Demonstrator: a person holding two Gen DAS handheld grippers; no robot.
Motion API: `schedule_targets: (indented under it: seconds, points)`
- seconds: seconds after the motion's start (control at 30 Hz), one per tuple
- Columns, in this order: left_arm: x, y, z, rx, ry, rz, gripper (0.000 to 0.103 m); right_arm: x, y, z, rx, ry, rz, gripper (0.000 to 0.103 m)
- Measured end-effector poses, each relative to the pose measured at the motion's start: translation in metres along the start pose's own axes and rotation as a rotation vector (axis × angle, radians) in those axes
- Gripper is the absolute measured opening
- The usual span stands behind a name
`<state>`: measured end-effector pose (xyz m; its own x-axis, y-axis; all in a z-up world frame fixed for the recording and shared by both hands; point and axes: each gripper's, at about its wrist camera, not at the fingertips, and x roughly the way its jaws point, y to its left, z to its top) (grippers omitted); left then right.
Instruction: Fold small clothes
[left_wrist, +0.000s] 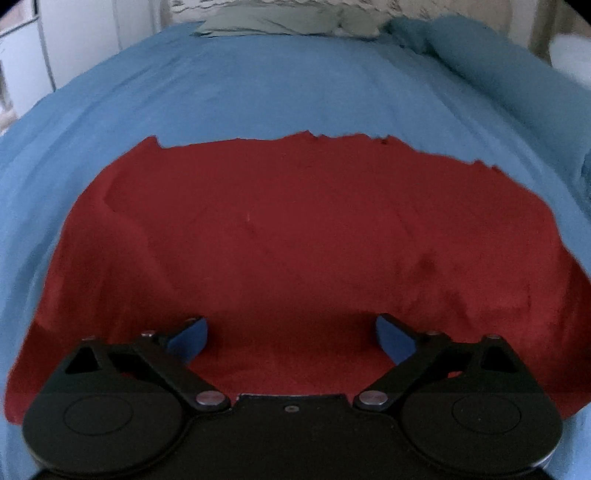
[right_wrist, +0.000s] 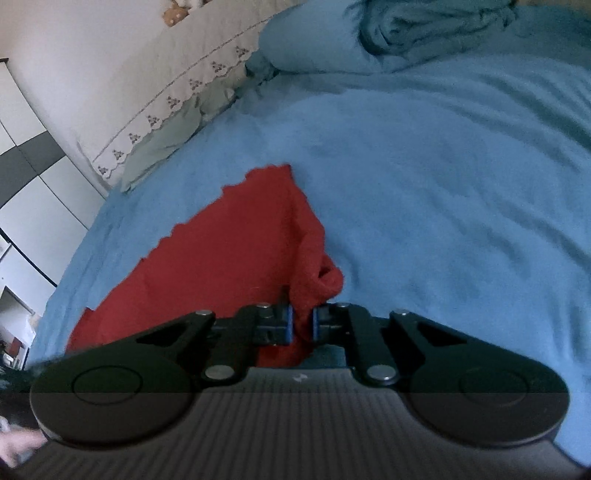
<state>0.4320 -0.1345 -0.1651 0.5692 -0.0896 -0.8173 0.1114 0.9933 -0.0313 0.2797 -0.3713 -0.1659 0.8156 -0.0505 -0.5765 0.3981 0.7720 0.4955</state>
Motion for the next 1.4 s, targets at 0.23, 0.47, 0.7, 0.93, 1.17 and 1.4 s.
schedule_targets:
  seconds: [0.23,0.47,0.7,0.93,1.17,1.4]
  points:
    - [-0.031,0.052,0.008,-0.023,-0.007,-0.060,0.097,-0.012,0.105,0.028,-0.231,-0.013,0.066,0.024]
    - [-0.079,0.159,-0.025,-0.048,-0.035,-0.025,0.097,-0.023,0.271,-0.012,-0.593,-0.019,0.402,0.023]
    - [-0.082,0.220,-0.066,-0.115,0.010,-0.019,0.097,0.044,0.342,-0.145,-0.980,0.296,0.441,0.022]
    - [-0.099,0.235,-0.079,-0.141,-0.008,-0.104,0.097,0.036,0.334,-0.149,-0.968,0.313,0.453,0.078]
    - [-0.117,0.236,-0.073,-0.207,-0.084,-0.172,0.097,-0.035,0.240,-0.105,-0.802,0.059,0.307,0.093]
    - [-0.105,0.234,-0.059,-0.279,-0.075,-0.165,0.097,-0.024,0.188,-0.138,-0.911,0.098,0.121,0.071]
